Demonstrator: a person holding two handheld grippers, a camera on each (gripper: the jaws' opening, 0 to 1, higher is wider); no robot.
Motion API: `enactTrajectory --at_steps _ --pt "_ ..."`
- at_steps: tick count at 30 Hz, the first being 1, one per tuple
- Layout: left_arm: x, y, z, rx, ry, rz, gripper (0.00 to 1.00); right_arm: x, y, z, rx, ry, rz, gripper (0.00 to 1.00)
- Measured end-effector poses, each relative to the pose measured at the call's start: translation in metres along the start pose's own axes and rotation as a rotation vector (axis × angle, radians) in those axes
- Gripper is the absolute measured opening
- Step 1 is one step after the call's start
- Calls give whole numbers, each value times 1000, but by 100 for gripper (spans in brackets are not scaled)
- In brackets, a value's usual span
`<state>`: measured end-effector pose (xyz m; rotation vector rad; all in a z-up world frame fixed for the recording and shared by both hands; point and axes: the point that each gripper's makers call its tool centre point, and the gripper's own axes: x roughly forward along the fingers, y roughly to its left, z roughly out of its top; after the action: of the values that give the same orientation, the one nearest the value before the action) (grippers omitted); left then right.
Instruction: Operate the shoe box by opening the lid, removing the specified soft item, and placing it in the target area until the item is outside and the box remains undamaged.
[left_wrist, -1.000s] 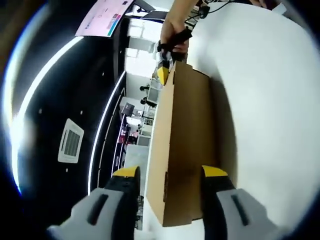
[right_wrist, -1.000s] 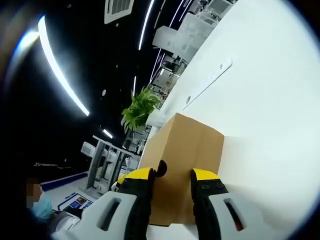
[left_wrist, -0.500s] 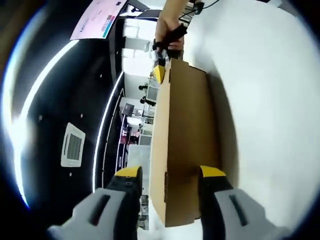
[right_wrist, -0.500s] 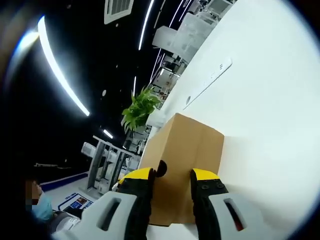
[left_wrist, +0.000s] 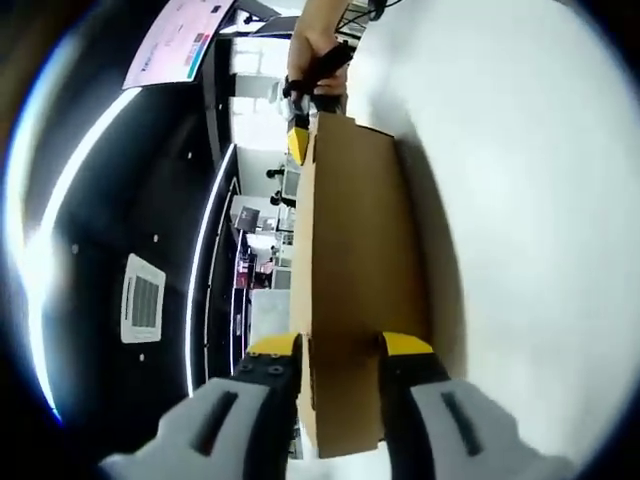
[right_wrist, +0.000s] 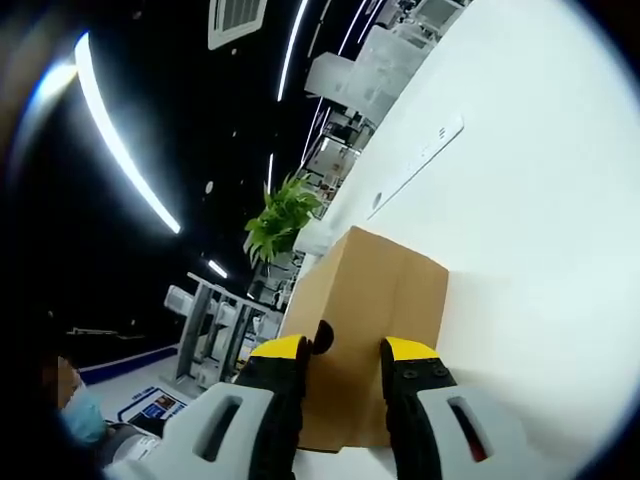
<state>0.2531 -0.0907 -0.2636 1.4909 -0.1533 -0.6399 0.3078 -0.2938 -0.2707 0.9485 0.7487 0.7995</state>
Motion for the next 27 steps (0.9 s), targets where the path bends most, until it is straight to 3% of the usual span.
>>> enactTrajectory --at_steps 10,18,19,24,27 --pt "2 -1 2 14 1 17 29 -1 -1 1 4 -11 11 29" --pt "1 -1 1 -7 -16 24 29 -4 -1 2 23 -71 28 29" --pt "1 -1 1 -11 -17 24 29 -5 -2 2 -60 -71 -8 30" --pt "1 -2 -1 -21 -25 23 29 -10 11 2 -153 -71 -37 32" --pt "1 -2 -1 -28 -29 22 29 -23 22 9 -342 -108 -129 32"
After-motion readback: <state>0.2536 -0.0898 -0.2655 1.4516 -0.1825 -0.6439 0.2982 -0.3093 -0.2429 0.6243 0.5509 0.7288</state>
